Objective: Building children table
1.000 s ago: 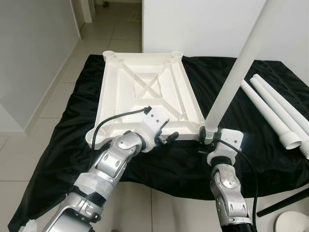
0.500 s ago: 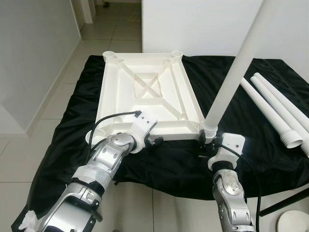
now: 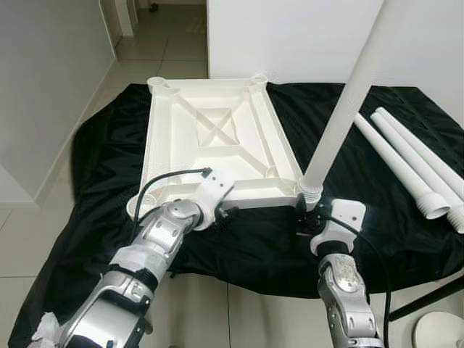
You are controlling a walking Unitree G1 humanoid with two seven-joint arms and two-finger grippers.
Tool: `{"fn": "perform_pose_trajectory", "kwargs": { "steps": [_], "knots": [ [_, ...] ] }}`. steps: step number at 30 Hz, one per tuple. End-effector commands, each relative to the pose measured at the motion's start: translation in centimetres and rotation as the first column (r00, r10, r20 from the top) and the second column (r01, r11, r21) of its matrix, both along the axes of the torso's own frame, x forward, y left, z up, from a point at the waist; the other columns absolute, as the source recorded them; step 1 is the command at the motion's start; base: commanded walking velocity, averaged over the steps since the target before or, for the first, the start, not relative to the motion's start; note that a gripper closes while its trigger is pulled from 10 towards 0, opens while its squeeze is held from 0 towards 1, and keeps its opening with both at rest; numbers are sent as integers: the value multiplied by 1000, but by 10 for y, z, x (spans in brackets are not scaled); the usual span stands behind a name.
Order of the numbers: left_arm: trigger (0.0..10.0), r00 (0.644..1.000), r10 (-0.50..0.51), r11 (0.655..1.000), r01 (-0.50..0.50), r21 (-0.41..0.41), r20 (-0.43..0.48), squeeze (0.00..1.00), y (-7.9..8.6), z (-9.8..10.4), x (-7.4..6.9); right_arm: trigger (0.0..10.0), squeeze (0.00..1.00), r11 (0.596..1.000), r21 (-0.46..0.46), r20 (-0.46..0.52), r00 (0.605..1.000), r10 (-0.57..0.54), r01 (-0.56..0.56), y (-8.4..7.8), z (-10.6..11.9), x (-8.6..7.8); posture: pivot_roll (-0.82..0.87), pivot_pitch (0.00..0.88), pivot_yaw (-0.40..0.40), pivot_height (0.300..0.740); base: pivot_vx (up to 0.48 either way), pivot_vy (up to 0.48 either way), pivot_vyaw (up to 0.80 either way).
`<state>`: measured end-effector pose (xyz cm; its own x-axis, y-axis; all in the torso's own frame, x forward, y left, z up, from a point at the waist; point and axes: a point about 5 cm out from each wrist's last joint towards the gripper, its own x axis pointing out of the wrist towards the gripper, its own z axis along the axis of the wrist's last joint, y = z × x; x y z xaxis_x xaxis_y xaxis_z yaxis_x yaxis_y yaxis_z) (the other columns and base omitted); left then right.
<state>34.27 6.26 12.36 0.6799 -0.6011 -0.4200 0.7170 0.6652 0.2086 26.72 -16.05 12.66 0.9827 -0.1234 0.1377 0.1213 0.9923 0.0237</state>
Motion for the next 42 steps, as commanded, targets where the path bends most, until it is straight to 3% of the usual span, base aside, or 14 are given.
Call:
{"fn": "perform_pose_trajectory", "kwargs": {
  "steps": [1,9,26,41,42],
  "knots": [
    [0,989,144,989,-145,21,37,0,13,-1,7,10000,0,1000,-1,-12,1000,-4,4,-1,-1,1,-62,27,38,740,0,0,0],
    [0,991,127,991,-128,24,45,0,11,1,8,10000,0,1000,-9,-5,1000,-16,16,-5,1,3,-64,21,42,740,0,0,0],
    [0,991,-118,993,120,23,-55,0,-4,-6,-24,10000,0,1000,-13,-17,1000,-1,1,0,-4,1,-57,23,49,740,0,0,0],
    [0,980,-141,987,149,51,-141,0,9,-11,-40,10000,0,1000,-22,-25,1000,4,-4,1,-8,0,-51,32,48,740,0,0,0],
    [10000,967,-214,974,222,47,-137,0,3,-9,-46,10000,0,1000,-21,-20,1000,19,-20,2,-6,2,-48,36,47,740,0,0,0]
  ]
}}
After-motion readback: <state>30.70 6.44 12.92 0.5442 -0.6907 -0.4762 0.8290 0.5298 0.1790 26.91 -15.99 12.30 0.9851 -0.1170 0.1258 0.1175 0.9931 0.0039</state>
